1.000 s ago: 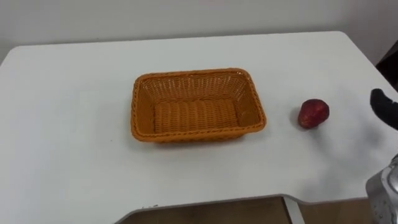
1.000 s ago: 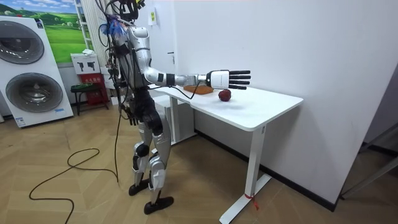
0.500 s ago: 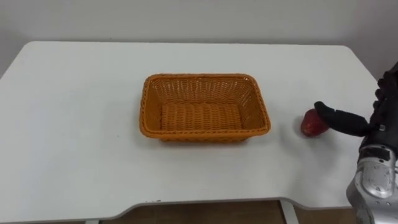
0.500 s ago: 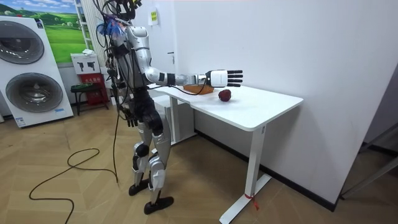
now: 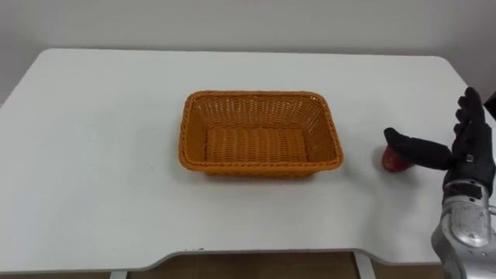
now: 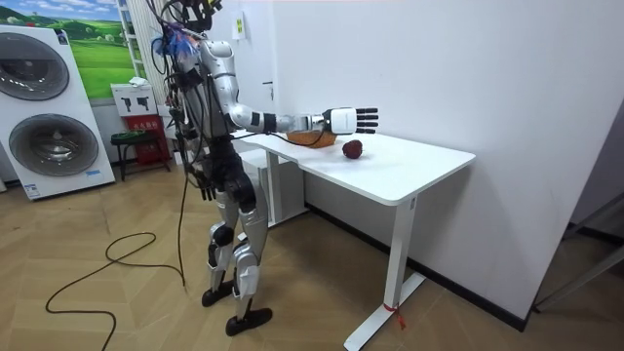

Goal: Pick and place apple

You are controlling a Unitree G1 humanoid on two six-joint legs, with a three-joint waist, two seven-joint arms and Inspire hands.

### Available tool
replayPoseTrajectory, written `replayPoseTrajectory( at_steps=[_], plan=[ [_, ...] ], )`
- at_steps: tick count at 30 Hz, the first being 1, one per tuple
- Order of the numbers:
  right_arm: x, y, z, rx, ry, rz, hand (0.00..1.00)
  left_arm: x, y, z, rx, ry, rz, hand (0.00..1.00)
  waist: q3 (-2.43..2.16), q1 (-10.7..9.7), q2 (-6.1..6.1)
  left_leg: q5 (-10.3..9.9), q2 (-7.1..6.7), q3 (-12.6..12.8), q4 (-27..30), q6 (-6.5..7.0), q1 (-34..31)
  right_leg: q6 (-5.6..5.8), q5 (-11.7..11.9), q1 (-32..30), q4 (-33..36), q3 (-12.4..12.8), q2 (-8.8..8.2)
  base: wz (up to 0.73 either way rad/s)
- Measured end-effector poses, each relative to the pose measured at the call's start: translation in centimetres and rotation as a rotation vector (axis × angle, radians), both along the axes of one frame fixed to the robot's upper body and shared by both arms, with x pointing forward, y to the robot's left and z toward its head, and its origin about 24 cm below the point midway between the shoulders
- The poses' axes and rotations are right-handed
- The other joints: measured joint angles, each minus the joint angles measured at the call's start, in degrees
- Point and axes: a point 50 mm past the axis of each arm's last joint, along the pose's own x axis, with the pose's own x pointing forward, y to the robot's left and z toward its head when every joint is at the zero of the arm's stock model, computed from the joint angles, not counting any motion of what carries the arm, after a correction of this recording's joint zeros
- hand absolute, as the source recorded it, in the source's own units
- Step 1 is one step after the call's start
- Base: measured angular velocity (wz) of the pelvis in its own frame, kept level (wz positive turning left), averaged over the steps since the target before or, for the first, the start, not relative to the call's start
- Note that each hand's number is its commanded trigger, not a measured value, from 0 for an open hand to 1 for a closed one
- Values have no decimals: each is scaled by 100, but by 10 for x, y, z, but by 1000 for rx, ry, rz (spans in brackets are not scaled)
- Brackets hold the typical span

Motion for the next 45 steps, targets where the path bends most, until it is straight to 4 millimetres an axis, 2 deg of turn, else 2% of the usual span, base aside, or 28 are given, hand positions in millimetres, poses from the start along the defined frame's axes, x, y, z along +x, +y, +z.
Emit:
replayPoseTrajectory(
  at_steps=[2,8,15,23,28,34,45],
  plan=[
    [0,0,0,0,0,1,0,2,0,0,0,-5,-2,0,-11,-3,-19,0,0,-8,9,0,-14,-1,1,-2,-3,-20,-2,4],
    [0,0,0,1,1,7,0,5,1,1,2,-17,-5,0,2,-2,2,0,1,-85,10,-1,-30,-2,2,10,-1,-76,-3,5],
    [4,-1,-10,13,51,35,0,6,2,1,-6,-23,-9,0,24,13,-52,1,-1,-132,13,-1,7,-3,3,61,-1,-91,-7,0],
    [13,-13,-11,-48,125,93,0,4,3,2,-17,-15,-22,0,42,39,-21,1,-2,-124,31,-1,-28,-4,3,30,15,-73,-12,0],
    [13,-15,-29,-130,268,141,0,6,4,2,-20,-18,-26,0,36,170,-31,1,-3,-121,30,-1,-36,-4,2,-4,28,-69,-11,-1],
    [10,-15,-38,-133,331,156,0,6,4,2,-17,-12,-38,0,11,279,-68,1,2,-128,28,-1,-30,-4,2,-19,38,-68,-9,0],
    [6,-19,-50,-119,398,159,0,5,4,2,-32,-5,-52,0,21,298,-80,1,-6,-148,62,-1,-42,-5,2,25,37,-110,-29,0]
  ],
)
